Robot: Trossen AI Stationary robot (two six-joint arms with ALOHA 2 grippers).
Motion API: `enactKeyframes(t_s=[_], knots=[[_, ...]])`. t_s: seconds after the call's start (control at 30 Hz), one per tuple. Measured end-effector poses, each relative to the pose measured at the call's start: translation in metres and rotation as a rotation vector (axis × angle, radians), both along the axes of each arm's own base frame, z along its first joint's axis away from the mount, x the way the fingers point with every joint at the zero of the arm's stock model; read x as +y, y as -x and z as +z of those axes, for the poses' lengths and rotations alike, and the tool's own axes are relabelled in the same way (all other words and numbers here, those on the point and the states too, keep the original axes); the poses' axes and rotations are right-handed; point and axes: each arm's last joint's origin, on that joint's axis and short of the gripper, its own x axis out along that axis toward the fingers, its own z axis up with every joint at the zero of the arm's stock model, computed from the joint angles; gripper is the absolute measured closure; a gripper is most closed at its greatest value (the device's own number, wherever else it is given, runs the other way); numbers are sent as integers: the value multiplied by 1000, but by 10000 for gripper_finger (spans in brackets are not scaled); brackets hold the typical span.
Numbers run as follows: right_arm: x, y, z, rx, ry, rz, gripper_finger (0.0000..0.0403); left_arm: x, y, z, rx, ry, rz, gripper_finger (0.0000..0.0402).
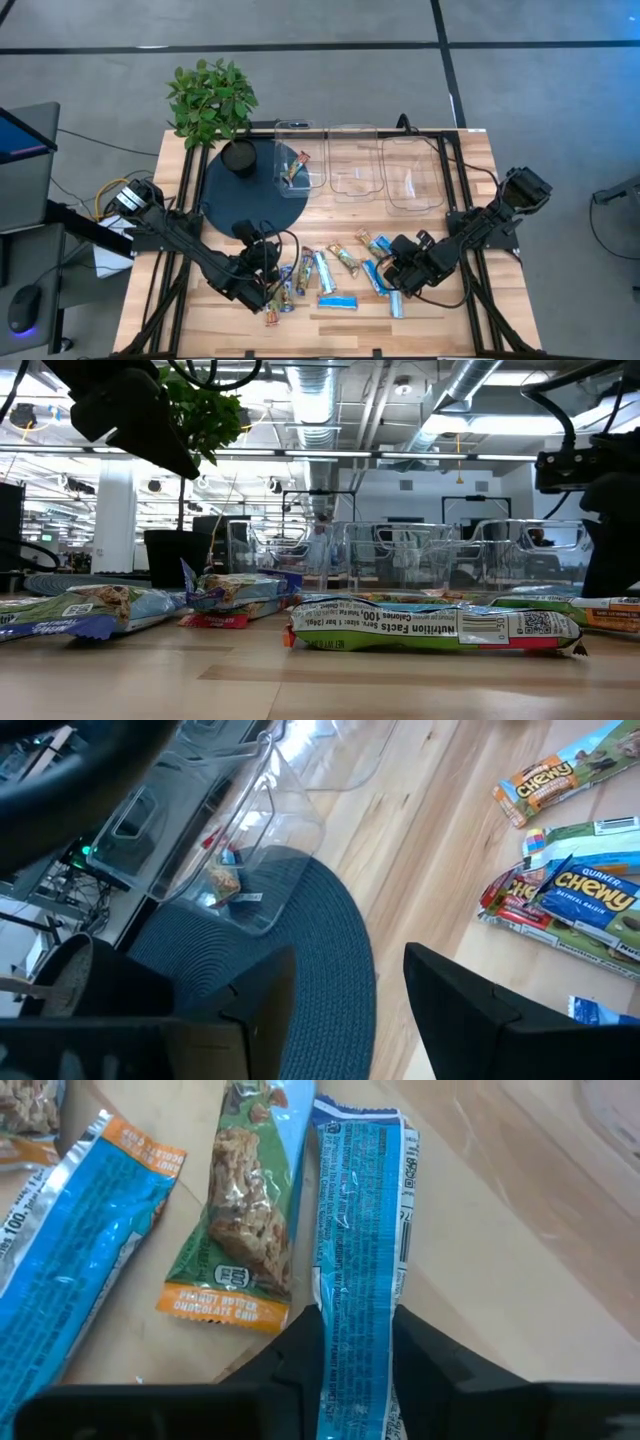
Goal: Pick and place Granola Bars by type
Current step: Put the blue granola bar into the middle transparent bin
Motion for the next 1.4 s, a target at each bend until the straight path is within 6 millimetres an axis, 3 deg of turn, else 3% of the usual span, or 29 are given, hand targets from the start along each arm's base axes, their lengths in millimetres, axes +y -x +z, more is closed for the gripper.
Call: enactKeyframes(t_s=[0.33, 0.63, 0.8, 1.07, 1.4], knots=[[7, -3, 11, -9, 25, 16, 321, 0, 0, 0, -4, 2, 1, 219], [26, -11, 55, -52, 127, 43, 321, 0, 0, 0, -9, -4, 0, 219], [27, -11, 85, -78, 217, -37, 322, 0, -1, 0, -13, 0, 0, 219], [2, -6, 117, -31, 395, -249, 322, 0, -1, 1, -26, -12, 0, 219], [-57, -28, 125, 96, 415, -371, 322, 0, 0, -4, -40, -20, -1, 219]])
